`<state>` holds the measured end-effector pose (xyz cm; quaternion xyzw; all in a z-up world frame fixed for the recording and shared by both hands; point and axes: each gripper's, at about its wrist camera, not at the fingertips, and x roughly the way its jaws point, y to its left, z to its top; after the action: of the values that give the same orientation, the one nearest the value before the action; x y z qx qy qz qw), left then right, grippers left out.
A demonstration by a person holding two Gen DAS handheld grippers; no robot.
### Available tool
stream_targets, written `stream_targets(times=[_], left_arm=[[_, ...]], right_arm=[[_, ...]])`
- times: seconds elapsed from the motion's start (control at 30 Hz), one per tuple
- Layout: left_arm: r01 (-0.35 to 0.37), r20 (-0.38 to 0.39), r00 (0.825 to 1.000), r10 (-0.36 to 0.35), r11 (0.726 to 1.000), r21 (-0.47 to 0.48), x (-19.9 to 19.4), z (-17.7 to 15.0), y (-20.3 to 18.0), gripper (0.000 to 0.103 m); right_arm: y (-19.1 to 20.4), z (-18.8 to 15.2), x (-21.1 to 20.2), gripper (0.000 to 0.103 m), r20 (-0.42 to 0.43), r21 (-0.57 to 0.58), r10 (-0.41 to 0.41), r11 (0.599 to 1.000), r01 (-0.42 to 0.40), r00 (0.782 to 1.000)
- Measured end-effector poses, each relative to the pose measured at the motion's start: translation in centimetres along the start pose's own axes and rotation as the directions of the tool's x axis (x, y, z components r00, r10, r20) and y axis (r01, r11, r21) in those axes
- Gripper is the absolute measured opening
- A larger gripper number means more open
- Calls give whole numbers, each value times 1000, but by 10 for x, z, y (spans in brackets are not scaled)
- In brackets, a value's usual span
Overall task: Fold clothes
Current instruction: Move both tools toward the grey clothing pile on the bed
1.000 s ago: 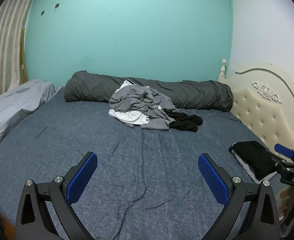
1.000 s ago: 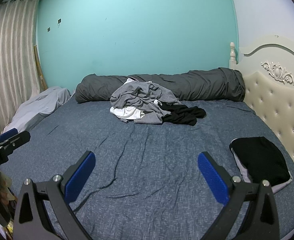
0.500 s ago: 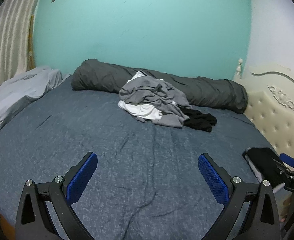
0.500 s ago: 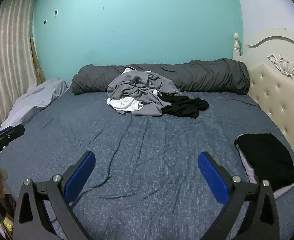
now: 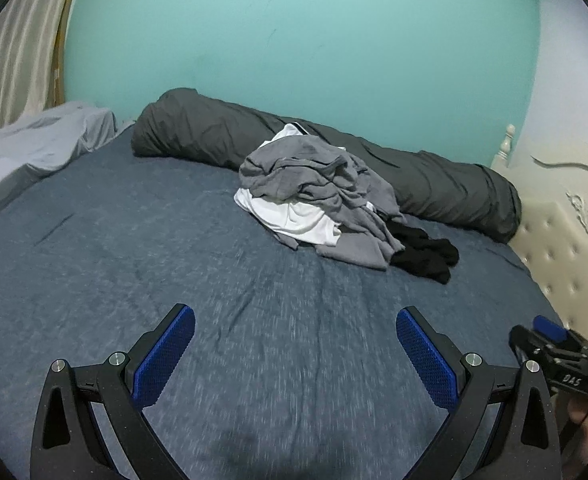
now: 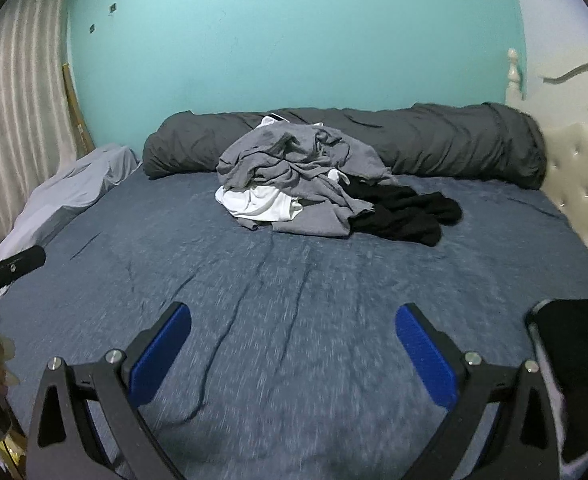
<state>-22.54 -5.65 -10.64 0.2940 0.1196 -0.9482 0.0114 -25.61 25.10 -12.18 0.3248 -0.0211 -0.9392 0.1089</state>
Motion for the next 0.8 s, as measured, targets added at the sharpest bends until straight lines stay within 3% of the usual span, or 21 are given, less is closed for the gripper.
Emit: stream_targets(times=[0.23, 0.3, 0.47, 0.8], left_arm=[[-4, -38, 999, 2, 998, -55, 91, 13, 20, 103], [-14, -61, 998, 10, 998, -68, 110, 17, 25, 103], [-28, -88, 996, 19, 994, -103, 139, 30, 41, 103], [-61, -149, 988, 46, 993, -102, 192, 58, 73, 103]], right_arm=[[-16, 24, 104, 101, -33, -4, 57, 998, -57, 998], [-19, 29, 122, 94, -37, 5, 58, 998, -58, 998], [-14, 51, 166, 85, -67, -10, 73, 997, -74, 995], [13, 110, 261, 85, -120, -31, 60, 997, -64, 991]])
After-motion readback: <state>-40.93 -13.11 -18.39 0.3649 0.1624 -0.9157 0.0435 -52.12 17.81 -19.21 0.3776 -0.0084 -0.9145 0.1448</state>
